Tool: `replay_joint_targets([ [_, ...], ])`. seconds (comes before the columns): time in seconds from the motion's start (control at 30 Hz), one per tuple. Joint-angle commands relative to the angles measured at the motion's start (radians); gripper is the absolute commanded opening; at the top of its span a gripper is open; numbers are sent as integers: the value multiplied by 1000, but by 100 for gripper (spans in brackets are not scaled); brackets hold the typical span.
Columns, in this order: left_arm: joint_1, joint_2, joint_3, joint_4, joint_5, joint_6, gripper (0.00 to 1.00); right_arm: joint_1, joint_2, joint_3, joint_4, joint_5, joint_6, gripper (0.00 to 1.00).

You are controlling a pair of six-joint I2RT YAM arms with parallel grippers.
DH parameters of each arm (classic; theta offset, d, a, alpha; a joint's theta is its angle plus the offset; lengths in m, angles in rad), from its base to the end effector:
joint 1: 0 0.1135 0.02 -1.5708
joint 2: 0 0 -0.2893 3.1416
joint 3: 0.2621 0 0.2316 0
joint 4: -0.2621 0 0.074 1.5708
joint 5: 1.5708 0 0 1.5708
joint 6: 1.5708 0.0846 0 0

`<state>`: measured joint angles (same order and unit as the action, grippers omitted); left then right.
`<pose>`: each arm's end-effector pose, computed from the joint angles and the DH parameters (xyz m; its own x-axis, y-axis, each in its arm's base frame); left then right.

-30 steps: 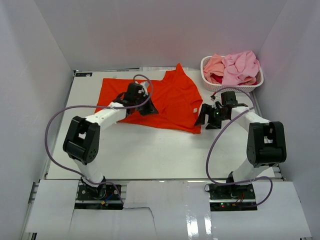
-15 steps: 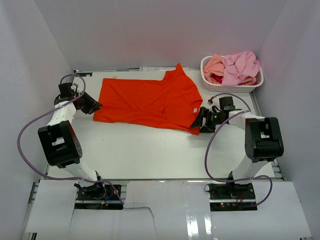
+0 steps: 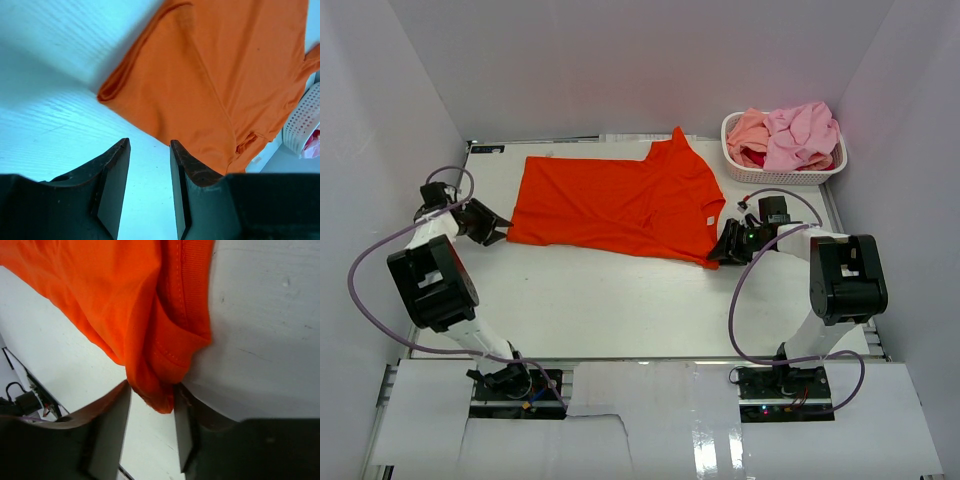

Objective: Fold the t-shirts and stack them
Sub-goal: Fold the flattened tshirt in 1/3 of the way

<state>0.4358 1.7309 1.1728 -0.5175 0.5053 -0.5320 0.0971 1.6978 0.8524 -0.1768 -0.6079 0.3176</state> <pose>0.3418 0.1140 0.2013 -0.6058 -0.7717 -0.1935 -0.5432 0.5789 -0.6081 0.3185 0.0796 0.1505 -0.9242 0.1675 -0.3432 -0.0920 0.7745 0.6258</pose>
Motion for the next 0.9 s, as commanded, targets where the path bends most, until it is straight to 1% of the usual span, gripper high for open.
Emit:
replay_joint_targets([
  [0.0,40,15,-22,16,32,-8,49,-5,-15,-18,8,45,-11,42],
  [0.3,64,78,-12,14,25,-13,49,-5,-30,-26,-6,76,-26,41],
  [0.37,64,104,-4,16,38,-16,50,-5,-33,-24,-10,86,-31,36],
  [0.4,64,113,-1,14,41,-17,50,-5,-33,-26,-12,88,-31,31],
  [0.47,64,137,10,16,41,-19,50,-5,-32,-23,-12,85,-32,28],
  [0.5,63,142,14,14,38,-19,50,-5,-29,-23,-13,85,-32,25],
  [0.87,24,199,73,20,-31,-40,50,-5,-33,-26,-9,82,-35,25],
])
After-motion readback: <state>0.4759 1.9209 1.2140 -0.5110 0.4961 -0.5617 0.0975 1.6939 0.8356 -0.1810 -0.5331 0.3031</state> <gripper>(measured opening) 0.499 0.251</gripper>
